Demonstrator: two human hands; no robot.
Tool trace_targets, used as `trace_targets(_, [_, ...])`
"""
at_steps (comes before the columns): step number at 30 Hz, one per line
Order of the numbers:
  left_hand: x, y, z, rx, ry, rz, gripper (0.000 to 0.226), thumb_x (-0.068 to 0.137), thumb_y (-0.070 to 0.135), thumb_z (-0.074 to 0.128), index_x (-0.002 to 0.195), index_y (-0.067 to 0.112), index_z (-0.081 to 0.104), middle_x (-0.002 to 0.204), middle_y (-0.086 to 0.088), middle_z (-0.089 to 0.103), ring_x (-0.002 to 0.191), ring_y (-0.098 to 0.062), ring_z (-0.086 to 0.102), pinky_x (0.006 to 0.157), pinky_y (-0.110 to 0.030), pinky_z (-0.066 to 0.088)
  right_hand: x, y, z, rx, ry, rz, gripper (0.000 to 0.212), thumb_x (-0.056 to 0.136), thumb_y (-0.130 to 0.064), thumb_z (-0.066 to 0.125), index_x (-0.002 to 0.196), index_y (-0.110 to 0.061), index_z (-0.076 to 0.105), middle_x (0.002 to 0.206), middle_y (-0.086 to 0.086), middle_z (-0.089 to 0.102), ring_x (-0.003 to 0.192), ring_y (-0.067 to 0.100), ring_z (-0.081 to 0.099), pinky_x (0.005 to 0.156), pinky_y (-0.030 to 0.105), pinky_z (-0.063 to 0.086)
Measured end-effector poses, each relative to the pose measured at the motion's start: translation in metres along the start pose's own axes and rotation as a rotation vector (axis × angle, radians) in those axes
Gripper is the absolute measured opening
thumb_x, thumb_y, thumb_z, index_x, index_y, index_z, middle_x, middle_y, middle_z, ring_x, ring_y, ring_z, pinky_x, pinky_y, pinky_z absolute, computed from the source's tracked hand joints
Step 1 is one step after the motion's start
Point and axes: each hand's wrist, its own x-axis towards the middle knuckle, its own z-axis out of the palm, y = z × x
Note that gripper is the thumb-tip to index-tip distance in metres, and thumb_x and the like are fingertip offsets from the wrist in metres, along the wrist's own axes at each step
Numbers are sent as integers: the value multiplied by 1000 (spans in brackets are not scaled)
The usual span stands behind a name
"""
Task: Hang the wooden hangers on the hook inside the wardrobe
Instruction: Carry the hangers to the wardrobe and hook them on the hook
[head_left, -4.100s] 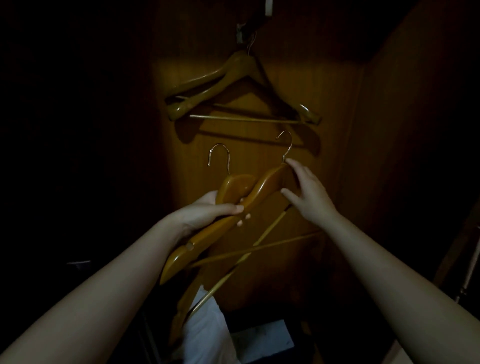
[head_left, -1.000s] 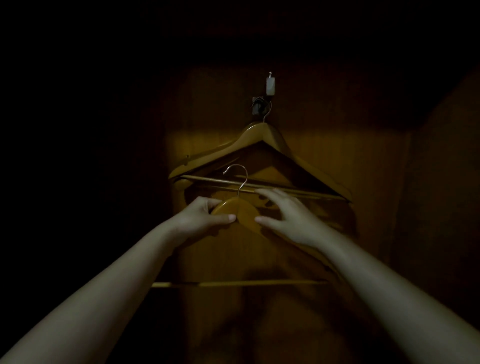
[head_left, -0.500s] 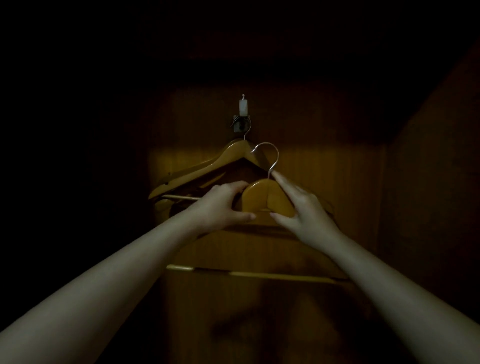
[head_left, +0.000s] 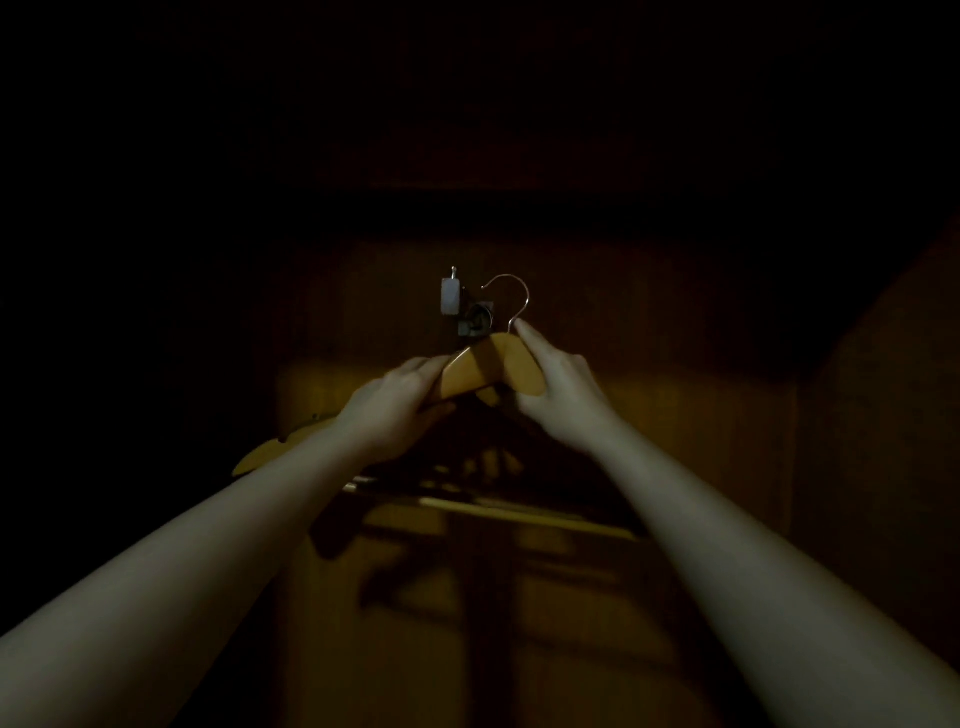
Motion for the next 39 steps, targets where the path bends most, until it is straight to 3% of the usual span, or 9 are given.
trace_targets(5, [19, -15, -3, 43, -82, -136, 65, 93, 28, 49, 147, 30, 12, 144, -6, 39, 125, -25, 45, 98, -43, 45, 29, -2, 15, 9, -29, 14, 82, 84, -1, 61, 148, -25, 17, 142, 10, 44, 126, 30, 48, 103, 43, 44])
trace_targets(11, [12, -27, 17, -77, -160, -247, 63, 94, 22, 49, 147, 27, 15, 132, -7, 51, 113, -22, 54, 89, -33, 48, 36, 6, 38, 48, -107, 55, 76, 81, -8, 66, 145, -21, 27, 146, 9, 39, 137, 27, 35, 113, 42, 32])
trace_targets(17, [12, -37, 42, -125, -100, -325, 50, 94, 22, 48, 140, 26, 30, 121, -4, 58, 104, -19, 58, 87, -38, 51, 23, 17, 59, 172, -20, 22, 67, 80, -13, 61, 142, -15, 35, 147, 8, 38, 138, 26, 32, 111, 49, 31])
trace_targets(20, [10, -32, 46, -85, -90, -321, 44, 95, 24, 45, 137, 24, 30, 118, -6, 58, 102, -21, 58, 86, -37, 50, 17, 16, 58, 128, -13, 42, 70, 85, -20, 57, 147, -18, 24, 152, 5, 30, 141, 24, 28, 113, 48, 29])
trace_targets(24, [7, -26, 50, -69, -85, -355, 44, 96, 30, 41, 137, 20, 28, 133, -8, 50, 123, -25, 47, 108, -46, 33, 10, 13, 51, -43, -37, 74, 72, 91, -25, 54, 150, -23, 11, 156, 1, 21, 141, 25, 25, 114, 42, 27])
trace_targets(26, [1, -24, 52, -54, -74, -381, 57, 96, 36, 39, 145, 18, 17, 150, -8, 32, 138, -25, 30, 114, -47, 18, 5, 9, 47, -87, -67, 110, 74, 93, -30, 51, 150, -25, 5, 158, -1, 13, 143, 24, 17, 116, 40, 21])
trace_targets(31, [-40, -14, 52, -54, 11, -246, 65, 97, 42, 33, 149, 22, -1, 160, 0, 0, 147, -16, 0, 118, -42, 3, -21, -6, 49, -267, -27, 29, 66, 95, -34, 46, 149, -20, 12, 159, 0, 10, 146, 19, 7, 117, 36, 11])
trace_targets(35, [-76, -4, 46, -148, -84, -135, 60, 97, 43, 30, 149, 23, 8, 159, 3, 2, 146, -12, -1, 118, -40, 2, -56, -21, 48, -380, -98, 30, 60, 97, -38, 40, 149, -22, 15, 155, 5, 23, 146, 20, 9, 118, 36, 10])
trace_targets(39, [-111, 2, 43, -192, -225, 34, 57, 97, 41, 33, 148, 21, 17, 158, 1, 12, 146, -14, 9, 119, -38, 11, -104, -35, 49, -366, -173, 59, 52, 97, -37, 41, 146, -24, 28, 157, -5, 15, 146, 13, 7, 117, 33, 9])
